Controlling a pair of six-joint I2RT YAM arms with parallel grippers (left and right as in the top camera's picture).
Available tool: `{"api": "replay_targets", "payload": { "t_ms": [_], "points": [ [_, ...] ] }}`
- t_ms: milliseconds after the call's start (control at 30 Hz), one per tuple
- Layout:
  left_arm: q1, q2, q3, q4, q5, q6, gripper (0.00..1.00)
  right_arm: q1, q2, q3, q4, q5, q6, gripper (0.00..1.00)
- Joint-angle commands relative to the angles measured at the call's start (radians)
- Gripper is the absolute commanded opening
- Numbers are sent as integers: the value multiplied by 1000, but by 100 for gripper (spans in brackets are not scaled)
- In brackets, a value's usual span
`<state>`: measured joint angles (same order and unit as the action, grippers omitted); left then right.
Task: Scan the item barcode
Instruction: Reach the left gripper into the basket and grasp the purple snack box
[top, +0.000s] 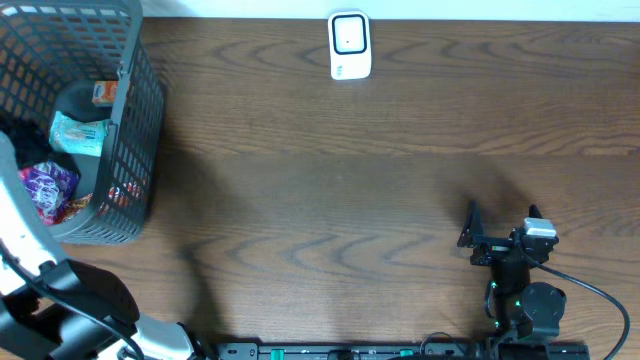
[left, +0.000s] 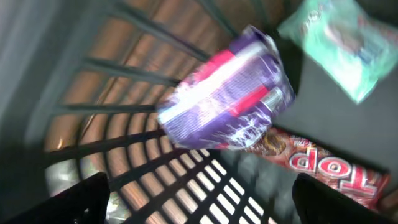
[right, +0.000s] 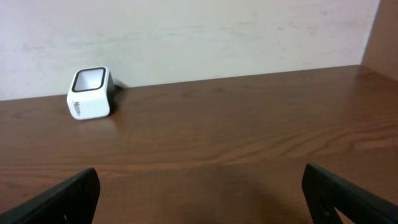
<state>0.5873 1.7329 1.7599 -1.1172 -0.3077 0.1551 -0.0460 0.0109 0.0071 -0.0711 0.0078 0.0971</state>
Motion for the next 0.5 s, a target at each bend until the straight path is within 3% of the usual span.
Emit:
{"api": "replay_targets", "payload": {
  "t_ms": [0, 233, 467],
  "points": [
    [-1, 12, -75, 41, 35, 129, 92, 8, -5, -2, -3, 1, -9, 99],
    [5, 13, -200, 221, -121, 166, 92, 8, -5, -2, -3, 1, -9, 99],
    [36, 17, -240, 368, 53, 167, 92, 8, -5, -2, -3, 1, -9, 99]
  ]
}}
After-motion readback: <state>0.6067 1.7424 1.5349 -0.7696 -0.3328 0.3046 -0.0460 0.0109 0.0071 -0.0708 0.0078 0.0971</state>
